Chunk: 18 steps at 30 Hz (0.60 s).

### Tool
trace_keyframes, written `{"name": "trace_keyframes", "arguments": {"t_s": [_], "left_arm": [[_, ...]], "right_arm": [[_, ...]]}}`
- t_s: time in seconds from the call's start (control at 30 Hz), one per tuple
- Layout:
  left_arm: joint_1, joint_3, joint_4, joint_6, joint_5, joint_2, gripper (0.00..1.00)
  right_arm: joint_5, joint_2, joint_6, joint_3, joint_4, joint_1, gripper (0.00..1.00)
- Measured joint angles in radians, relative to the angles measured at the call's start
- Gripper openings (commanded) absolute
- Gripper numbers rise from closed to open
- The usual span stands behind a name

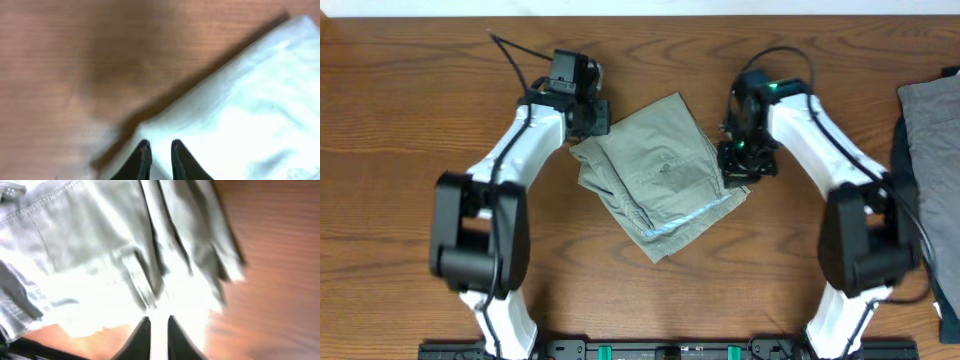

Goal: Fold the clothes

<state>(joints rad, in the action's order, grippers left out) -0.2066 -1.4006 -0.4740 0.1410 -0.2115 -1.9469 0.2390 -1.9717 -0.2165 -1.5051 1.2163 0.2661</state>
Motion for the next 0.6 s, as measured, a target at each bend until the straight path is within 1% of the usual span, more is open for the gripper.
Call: {"name": "trace_keyframes", "arguments": {"t_s": [0.03,0.17,0.27,0.33,0.4,0.43,0.47,0.6], "left_arm": [[0.000,-0.002,-0.058,0.037,0.001,0.034,0.21],[0.000,-0.014,-0.253,0.156,-0.016,0.133,0.22],[0.000,-0.014,-0.341,0.204,-0.060,0.148,0.22],[-0.001,-0.006,-0.372,0.223,-0.101,0.144,0.24],[-0.001,0.013,-0.386,0.234,-0.156,0.143,0.27],[-0.001,0.021,-0.391,0.240,-0.179,0.143,0.28],[-0.001,0.031,-0.396,0.245,-0.206,0.143,0.29],[-0.003,0.052,-0.443,0.252,-0.258,0.142,0.29]], "right_arm": [[-0.019,0.017,-0.001,0.000,0.004,-0.001,0.16],[-0.092,0.025,-0.001,0.020,-0.030,-0.001,0.17],[-0.136,0.024,-0.001,0.089,-0.143,-0.001,0.17],[-0.157,0.021,-0.001,0.154,-0.251,-0.001,0.14],[-0.173,0.019,0.005,0.232,-0.370,-0.001,0.08],[-0.177,0.016,0.007,0.258,-0.404,-0.001,0.04],[-0.177,0.018,0.007,0.277,-0.428,-0.002,0.01],[-0.179,0.030,0.012,0.296,-0.448,-0.001,0.01]]}}
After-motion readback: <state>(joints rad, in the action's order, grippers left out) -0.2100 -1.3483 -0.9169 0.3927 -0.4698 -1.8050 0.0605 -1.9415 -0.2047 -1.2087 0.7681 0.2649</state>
